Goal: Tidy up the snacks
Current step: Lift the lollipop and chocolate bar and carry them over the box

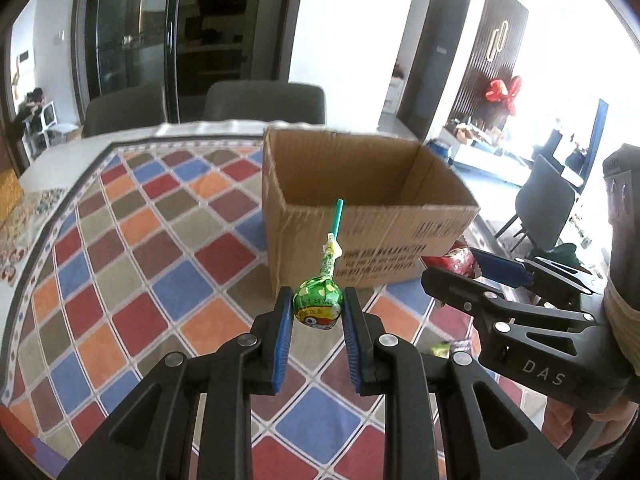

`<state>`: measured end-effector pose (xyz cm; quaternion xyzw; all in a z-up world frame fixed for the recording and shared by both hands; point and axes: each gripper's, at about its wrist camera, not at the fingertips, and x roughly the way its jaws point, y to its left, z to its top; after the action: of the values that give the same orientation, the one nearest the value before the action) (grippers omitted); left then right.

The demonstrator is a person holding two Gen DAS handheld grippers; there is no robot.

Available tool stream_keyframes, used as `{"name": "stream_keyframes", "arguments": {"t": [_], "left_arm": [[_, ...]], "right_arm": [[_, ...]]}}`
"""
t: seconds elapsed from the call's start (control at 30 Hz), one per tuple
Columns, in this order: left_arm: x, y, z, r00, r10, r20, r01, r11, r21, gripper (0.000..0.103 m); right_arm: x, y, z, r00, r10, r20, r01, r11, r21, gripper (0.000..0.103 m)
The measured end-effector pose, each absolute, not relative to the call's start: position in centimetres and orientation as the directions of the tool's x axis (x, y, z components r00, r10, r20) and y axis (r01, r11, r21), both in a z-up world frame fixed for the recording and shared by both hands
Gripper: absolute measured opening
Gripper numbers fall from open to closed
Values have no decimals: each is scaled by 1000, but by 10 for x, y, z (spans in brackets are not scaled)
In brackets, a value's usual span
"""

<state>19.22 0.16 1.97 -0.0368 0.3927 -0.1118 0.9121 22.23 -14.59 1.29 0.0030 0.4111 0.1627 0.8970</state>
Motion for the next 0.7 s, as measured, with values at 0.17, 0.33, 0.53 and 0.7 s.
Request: {"name": "stream_keyframes", "arguments": {"t": [0.17,0.33,0.53,0.7], "left_arm": [[196,-4,39,699,-240,-674,195,970,-143,24],[204,-8,57,727,-241,-643,207,970,-129,24],[214,-13,75,755,-243,-609,222,969,-111,24],[227,-16,82,762,-244,-600,228,968,-104,24]], "right_arm": [[223,-151,34,647,304,-699,-291,946,142,50],[230,-152,52,683,299,-666,-283,949,137,50],[238,-158,73,721,293,-627,-275,953,128,50],[247,-160,81,736,288,-612,-271,955,123,50]]}}
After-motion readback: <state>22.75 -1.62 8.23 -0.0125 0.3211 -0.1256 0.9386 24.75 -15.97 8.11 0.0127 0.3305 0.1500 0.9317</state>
